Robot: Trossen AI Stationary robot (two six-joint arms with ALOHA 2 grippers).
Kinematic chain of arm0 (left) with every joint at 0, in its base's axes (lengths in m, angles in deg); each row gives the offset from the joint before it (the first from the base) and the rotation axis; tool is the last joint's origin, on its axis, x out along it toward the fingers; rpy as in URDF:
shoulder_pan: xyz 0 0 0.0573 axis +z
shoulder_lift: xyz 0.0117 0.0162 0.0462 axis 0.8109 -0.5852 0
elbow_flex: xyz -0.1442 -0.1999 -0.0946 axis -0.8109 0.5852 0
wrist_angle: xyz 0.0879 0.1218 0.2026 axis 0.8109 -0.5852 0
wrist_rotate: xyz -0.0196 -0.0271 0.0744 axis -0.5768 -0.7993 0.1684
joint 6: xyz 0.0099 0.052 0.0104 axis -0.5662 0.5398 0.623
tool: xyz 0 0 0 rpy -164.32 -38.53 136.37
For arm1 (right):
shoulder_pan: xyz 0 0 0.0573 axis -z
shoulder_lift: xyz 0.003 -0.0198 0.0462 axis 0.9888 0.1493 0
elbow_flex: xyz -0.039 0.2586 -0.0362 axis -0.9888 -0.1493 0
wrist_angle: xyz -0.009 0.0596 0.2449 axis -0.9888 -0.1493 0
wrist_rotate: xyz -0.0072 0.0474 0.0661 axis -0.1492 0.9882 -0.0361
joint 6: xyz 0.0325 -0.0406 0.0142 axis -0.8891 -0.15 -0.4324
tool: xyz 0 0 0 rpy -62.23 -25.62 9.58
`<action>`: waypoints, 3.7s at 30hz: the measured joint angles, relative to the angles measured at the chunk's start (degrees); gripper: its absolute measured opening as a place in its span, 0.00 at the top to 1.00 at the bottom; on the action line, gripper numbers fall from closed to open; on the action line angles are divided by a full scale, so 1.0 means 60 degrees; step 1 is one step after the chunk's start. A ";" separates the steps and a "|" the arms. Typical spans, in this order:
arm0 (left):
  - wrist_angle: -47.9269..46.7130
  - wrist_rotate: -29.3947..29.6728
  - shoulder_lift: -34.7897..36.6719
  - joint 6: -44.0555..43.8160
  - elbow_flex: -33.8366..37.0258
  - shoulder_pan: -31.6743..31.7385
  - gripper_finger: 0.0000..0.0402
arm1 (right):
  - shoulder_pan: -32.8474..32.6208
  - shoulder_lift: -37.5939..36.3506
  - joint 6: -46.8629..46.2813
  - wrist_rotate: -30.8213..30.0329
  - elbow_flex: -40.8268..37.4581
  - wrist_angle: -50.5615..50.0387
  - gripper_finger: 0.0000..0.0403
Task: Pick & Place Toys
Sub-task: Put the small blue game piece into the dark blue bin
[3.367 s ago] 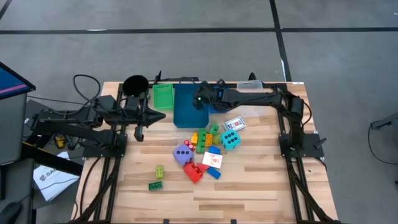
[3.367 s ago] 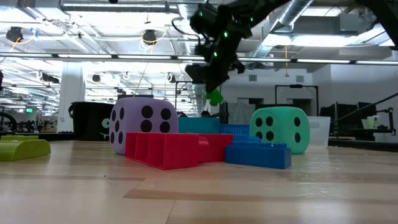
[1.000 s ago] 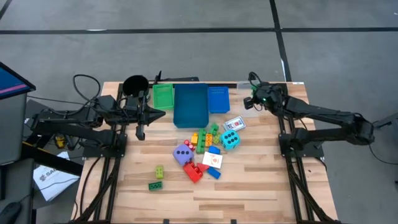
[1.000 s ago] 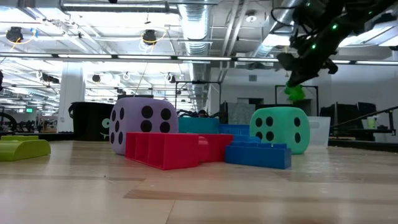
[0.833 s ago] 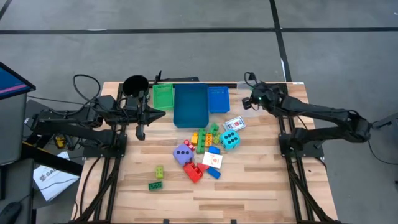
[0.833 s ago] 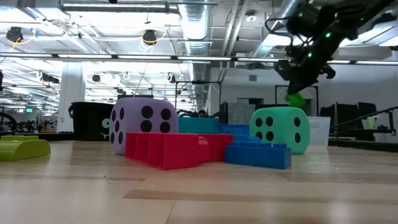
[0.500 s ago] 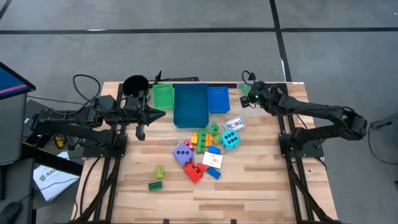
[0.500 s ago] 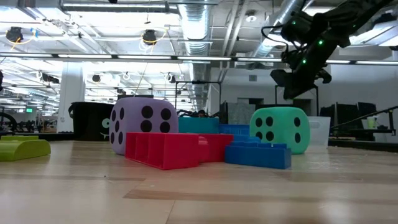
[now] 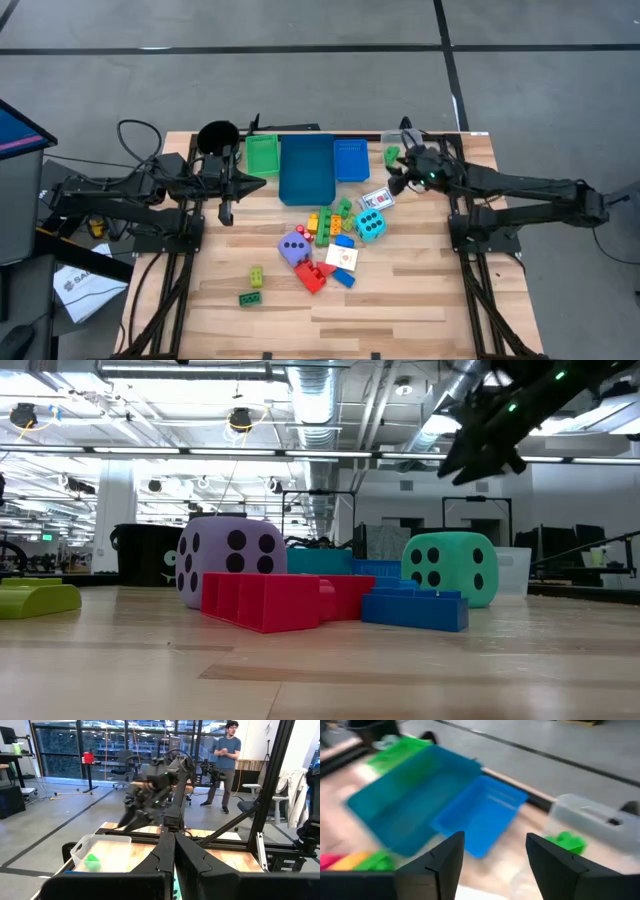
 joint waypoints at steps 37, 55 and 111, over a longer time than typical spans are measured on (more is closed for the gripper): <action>0.3228 0.0036 -0.1668 0.0070 -0.0004 -0.0006 1.00 | -0.9097 0.5390 -0.2901 -0.3856 0.0007 0.4531 0.54; 0.3006 -0.0012 -0.1147 0.0038 -0.0004 -0.0328 1.00 | -1.0307 1.0042 -0.2649 -0.5524 0.0976 0.8895 0.61; 0.3009 -0.0015 -0.1142 0.0033 -0.0004 -0.0326 1.00 | -0.8749 1.0570 -0.4853 -0.3746 0.1260 0.6541 0.35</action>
